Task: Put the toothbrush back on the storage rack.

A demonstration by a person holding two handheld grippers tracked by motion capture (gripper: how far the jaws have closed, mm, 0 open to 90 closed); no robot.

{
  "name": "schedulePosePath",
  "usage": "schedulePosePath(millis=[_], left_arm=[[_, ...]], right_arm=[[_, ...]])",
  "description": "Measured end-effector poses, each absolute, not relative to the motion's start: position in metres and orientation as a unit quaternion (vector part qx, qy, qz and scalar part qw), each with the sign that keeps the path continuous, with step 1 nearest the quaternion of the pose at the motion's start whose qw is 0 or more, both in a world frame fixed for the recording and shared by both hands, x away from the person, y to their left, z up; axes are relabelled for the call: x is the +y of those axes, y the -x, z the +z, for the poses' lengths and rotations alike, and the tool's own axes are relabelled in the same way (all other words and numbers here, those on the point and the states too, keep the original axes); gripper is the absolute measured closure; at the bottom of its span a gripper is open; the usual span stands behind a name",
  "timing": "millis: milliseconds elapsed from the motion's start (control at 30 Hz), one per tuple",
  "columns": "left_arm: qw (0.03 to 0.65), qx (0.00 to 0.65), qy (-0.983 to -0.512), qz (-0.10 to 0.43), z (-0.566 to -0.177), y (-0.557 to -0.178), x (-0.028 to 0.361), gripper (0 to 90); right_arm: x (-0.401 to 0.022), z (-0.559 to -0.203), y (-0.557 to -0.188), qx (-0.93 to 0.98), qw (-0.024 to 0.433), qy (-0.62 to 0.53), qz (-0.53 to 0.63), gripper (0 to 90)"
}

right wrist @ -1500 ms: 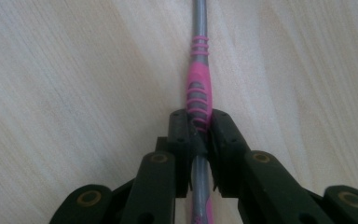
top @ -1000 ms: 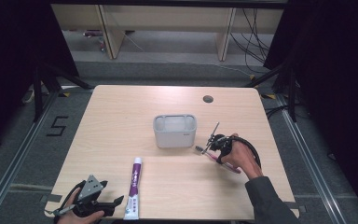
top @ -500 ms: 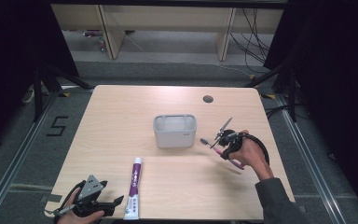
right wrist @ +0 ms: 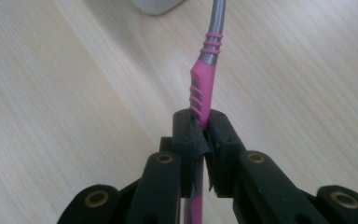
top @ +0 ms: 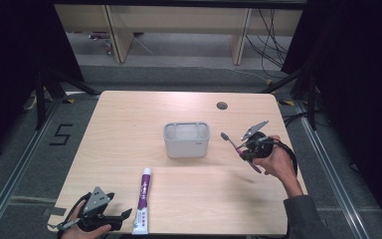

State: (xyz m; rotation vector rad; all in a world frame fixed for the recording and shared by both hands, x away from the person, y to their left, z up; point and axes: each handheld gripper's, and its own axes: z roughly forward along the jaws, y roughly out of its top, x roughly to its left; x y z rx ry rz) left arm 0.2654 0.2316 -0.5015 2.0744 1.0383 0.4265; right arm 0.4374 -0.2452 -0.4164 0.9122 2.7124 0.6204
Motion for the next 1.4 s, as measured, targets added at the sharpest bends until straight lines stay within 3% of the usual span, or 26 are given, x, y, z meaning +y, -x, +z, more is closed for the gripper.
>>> schedulePosePath(millis=[833, 1400], left_arm=[[0.381, 0.406, -0.814, 0.166, -0.501, -0.265, 0.232, 17.3], [0.386, 0.405, -0.812, 0.168, -0.502, -0.265, 0.232, 17.3]], right_arm=[[-0.247, -0.392, -0.436, 0.843, 0.165, -0.36, 0.364, 83.4], [-0.233, -0.377, -0.443, 0.828, 0.173, -0.343, 0.409, 83.4]])
